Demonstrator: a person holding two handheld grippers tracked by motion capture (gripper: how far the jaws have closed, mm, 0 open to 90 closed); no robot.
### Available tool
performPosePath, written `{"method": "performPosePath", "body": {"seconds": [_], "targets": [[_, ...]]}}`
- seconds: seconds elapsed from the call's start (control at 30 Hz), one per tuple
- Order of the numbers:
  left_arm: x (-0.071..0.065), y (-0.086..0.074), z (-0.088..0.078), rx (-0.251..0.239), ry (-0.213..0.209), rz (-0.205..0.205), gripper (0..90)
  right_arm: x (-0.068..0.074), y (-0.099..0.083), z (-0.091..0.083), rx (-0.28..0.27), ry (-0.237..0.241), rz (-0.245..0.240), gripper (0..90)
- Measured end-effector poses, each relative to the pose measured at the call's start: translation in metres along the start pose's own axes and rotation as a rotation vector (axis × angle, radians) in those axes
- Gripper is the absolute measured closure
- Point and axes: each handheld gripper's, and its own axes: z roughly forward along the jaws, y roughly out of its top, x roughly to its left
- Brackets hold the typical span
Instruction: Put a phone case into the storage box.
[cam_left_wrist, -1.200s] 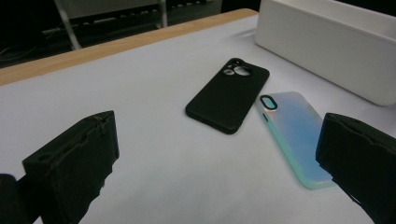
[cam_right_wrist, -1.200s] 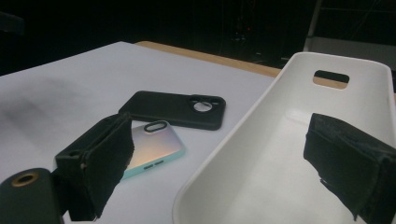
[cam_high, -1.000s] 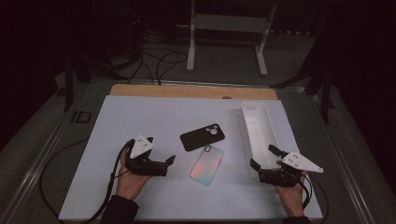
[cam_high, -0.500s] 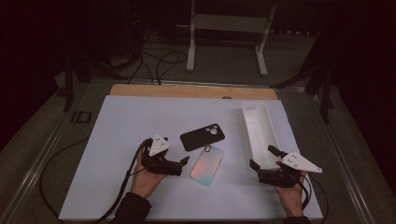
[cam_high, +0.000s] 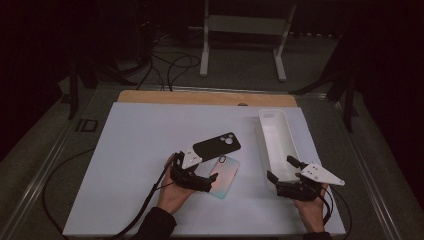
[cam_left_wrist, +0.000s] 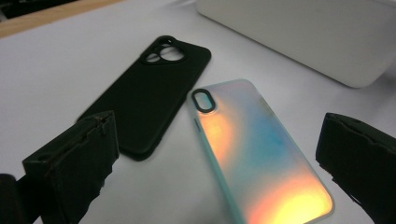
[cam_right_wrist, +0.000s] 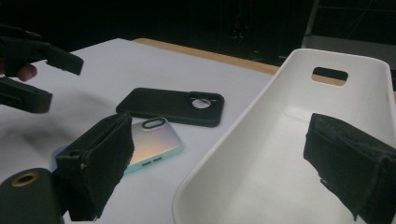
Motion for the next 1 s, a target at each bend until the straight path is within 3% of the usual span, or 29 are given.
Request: {"method": "performPosePath", "body": {"seconds": [0.3,0.63,0.73,0.8,0.83,0.87,0.9,0.93,1.0], "targets": [[-0.005,0.001,0.013,0.032,-0.001,-0.001,0.0,0.001,0.0,0.0,0.004,-0.001,-0.004,8.2],[-0.014,-0.001,0.025,0.056,-0.08,-0.008,3.1,0.002,0.0,0.001,0.006,0.0,-0.011,8.2],[-0.021,-0.001,0.027,0.047,-0.071,0.004,17.0,0.002,0.0,0.001,0.007,0.0,-0.012,8.2],[-0.024,0.0,0.03,0.058,-0.095,0.01,21.8,0.002,0.0,0.001,0.008,0.0,-0.012,8.2],[-0.026,0.0,0.03,0.063,-0.103,0.012,33.0,0.003,0.0,0.002,0.008,0.0,-0.014,8.2],[-0.028,0.0,0.032,0.067,-0.143,0.012,38.0,0.003,0.0,0.002,0.009,0.001,-0.014,8.2],[-0.028,0.0,0.032,0.067,-0.143,0.012,42.8,0.003,0.0,0.002,0.01,0.002,-0.015,8.2],[-0.031,0.001,0.035,0.071,-0.18,0.024,47.0,0.003,0.0,0.002,0.009,0.002,-0.014,8.3],[-0.034,0.001,0.037,0.079,-0.213,0.042,56.0,0.003,0.0,0.002,0.01,0.002,-0.015,8.3]]}}
